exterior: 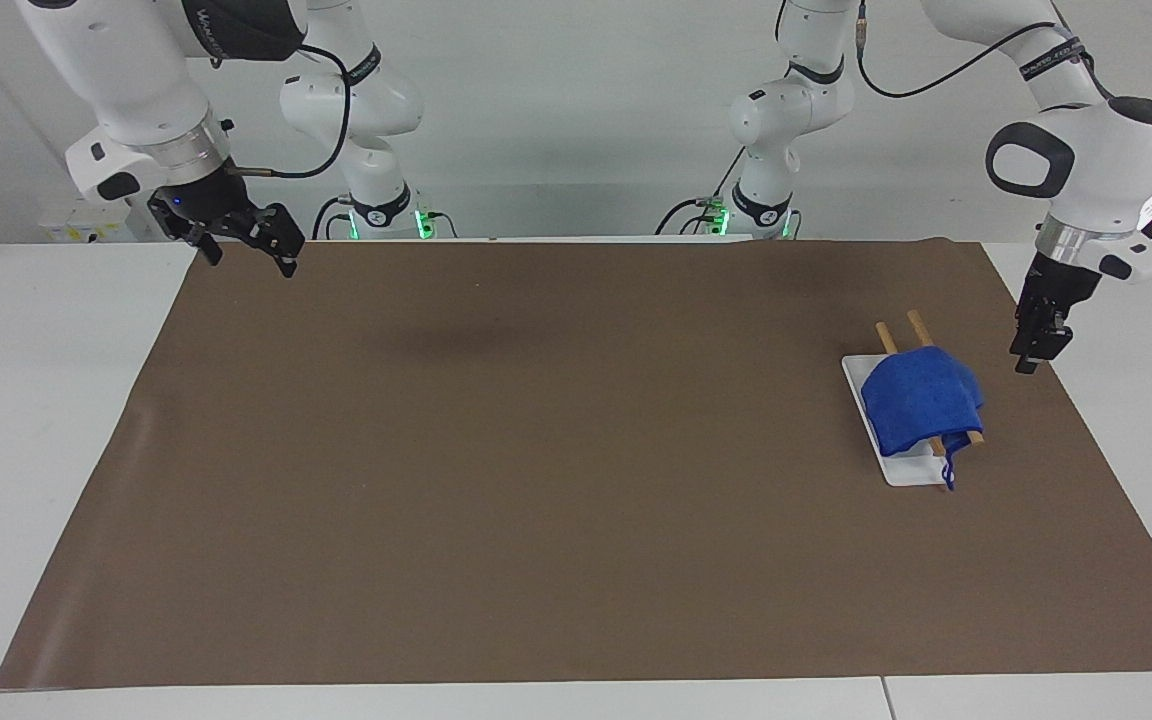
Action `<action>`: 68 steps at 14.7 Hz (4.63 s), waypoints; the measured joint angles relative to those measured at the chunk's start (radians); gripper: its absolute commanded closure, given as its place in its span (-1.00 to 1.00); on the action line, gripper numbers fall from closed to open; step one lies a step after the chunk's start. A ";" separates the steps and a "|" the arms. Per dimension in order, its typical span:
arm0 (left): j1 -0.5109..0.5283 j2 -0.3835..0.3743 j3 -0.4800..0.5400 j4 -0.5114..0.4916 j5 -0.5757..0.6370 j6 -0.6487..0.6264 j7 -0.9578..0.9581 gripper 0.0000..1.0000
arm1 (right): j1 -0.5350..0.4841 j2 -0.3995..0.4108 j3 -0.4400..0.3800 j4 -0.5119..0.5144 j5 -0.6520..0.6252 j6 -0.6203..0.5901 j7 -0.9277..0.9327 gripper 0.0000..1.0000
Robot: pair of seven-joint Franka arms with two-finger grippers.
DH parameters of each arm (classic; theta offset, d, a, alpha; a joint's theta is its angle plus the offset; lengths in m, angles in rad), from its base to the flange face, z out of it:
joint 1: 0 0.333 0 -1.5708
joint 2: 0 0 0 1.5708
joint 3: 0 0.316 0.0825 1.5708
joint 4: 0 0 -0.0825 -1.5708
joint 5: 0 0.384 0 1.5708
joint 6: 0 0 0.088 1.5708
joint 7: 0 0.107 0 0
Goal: Right arm passes towel to left arm to hang
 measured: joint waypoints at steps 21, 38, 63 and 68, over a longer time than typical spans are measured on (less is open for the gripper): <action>-0.331 0.095 -0.023 0.449 0.000 -0.623 0.425 -1.00 | 0.050 -0.003 -0.047 -0.001 0.000 -0.003 0.000 -1.00; -0.352 0.032 -0.024 0.404 0.000 -0.760 0.754 -1.00 | 0.039 -0.007 -0.050 -0.014 0.000 0.020 -0.116 -1.00; -0.358 0.024 -0.009 0.402 0.055 -0.760 0.754 -1.00 | 0.051 -0.013 -0.045 -0.031 -0.040 0.046 -0.114 -1.00; -0.358 0.024 -0.009 0.402 0.055 -0.759 0.754 -1.00 | 0.051 -0.013 -0.045 -0.031 -0.040 0.046 -0.114 -1.00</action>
